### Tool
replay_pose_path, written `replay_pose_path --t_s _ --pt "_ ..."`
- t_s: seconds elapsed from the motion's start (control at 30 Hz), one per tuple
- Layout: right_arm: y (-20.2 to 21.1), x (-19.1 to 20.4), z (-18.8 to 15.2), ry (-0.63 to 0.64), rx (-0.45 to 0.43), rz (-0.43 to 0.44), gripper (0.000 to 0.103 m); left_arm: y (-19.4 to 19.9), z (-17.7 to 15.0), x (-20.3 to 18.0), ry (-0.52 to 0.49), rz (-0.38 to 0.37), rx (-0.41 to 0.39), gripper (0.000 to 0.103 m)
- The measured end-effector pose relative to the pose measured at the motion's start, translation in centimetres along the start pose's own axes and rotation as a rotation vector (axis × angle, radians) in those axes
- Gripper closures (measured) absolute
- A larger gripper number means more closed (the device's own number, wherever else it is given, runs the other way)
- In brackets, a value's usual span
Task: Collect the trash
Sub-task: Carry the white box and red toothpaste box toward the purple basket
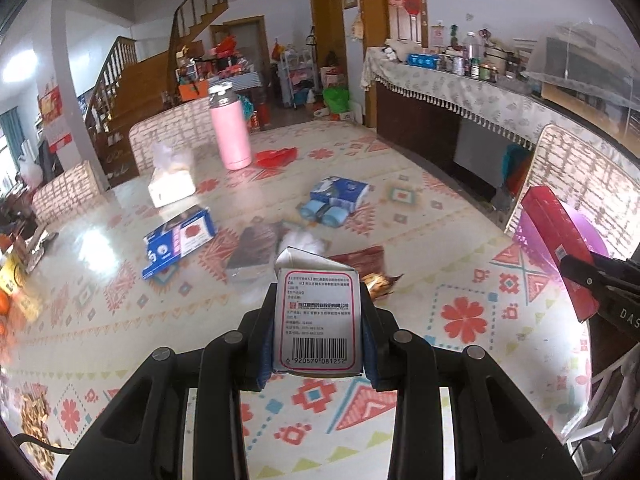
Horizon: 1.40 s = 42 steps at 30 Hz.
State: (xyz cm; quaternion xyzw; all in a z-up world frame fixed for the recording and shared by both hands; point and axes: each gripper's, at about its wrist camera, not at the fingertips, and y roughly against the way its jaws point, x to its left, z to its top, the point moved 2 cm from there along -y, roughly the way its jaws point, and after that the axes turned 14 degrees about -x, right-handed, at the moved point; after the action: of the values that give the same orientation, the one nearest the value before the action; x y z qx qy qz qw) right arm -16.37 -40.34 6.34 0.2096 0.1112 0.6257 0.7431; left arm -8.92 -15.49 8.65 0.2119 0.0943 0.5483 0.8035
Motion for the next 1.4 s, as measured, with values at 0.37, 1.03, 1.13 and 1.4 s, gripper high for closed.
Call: replay_pose_path --t_s 0.37,1.03,1.13,1.4 --pt "0.1 -4.9 0.2 -0.072 -0.014 -0.034 0.059 -1.2 1.2 -4.6 -0.064 -0.05 0.01 0.07" --pt "0.5 -16.5 -0.5 -0.248 -0.018 -0.141 0.059 -5.2 3.8 -17.9 -0.134 -0.33 0.088 0.07" --pt "0.4 -17.5 -0.7 -0.263 -0.014 -0.149 0.059 -5.6 4.6 -20.1 -0.142 -0.369 0.087 0.07" --pt "0.0 -19.6 -0.5 -0.286 -0.02 -0.165 0.059 -7.9 6.5 -25.1 -0.144 -0.46 0.101 0.07"
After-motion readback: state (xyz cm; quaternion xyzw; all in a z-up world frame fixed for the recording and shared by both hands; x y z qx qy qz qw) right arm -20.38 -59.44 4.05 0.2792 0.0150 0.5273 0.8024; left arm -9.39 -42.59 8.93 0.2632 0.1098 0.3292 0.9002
